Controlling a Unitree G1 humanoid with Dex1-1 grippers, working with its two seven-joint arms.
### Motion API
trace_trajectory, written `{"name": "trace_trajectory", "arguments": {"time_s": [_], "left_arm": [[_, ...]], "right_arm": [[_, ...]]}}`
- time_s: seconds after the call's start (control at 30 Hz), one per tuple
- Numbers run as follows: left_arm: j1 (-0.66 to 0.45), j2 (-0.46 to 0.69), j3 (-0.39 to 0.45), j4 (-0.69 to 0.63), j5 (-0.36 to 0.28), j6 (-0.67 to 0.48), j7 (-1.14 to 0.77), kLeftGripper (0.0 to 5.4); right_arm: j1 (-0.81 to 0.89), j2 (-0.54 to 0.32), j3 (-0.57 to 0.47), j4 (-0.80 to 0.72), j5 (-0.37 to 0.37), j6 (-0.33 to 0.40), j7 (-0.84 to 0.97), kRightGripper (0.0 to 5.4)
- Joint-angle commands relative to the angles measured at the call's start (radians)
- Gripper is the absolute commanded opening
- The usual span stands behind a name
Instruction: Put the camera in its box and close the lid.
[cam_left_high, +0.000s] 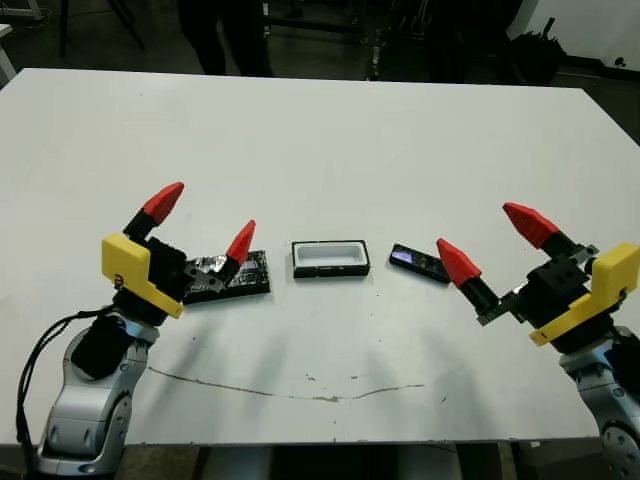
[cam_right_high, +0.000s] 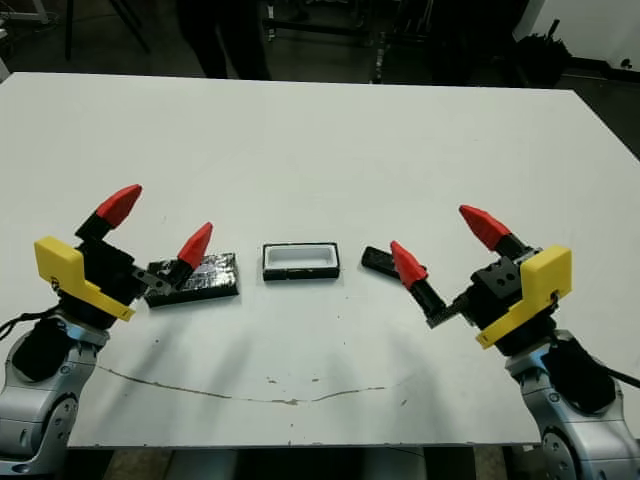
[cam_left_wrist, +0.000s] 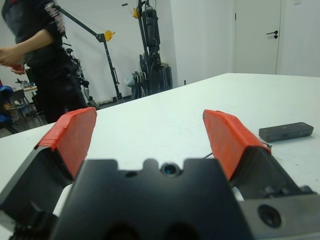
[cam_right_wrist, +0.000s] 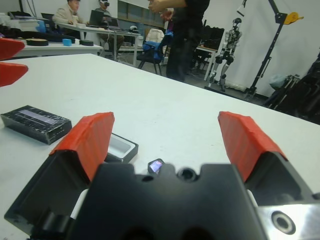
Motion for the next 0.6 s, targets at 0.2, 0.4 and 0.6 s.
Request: {"name": "trace_trajectory", "arguments": {"time_s": [0.2,0.4,0.6], "left_arm": [[0.007,-0.001,-0.011,-0.002,0.004,0.009,0.003,5.40],[0.007,0.005,-0.014,-0.007,0.007,0.016,0.005,5.40],[0.012,0.003,-0.018,-0.022,0.015,0.029,0.021,5.40]], "right_arm": [[-0.013,-0.033,-0.007,0.020,0.007,-0.001,0.044,5.38],[-0.123,-0.152,-0.039,0.102,0.016,0.025,0.134,5.38],[-0.358,-0.301,-0.001,0.362,-0.028,-0.008,0.321,5.38]]}}
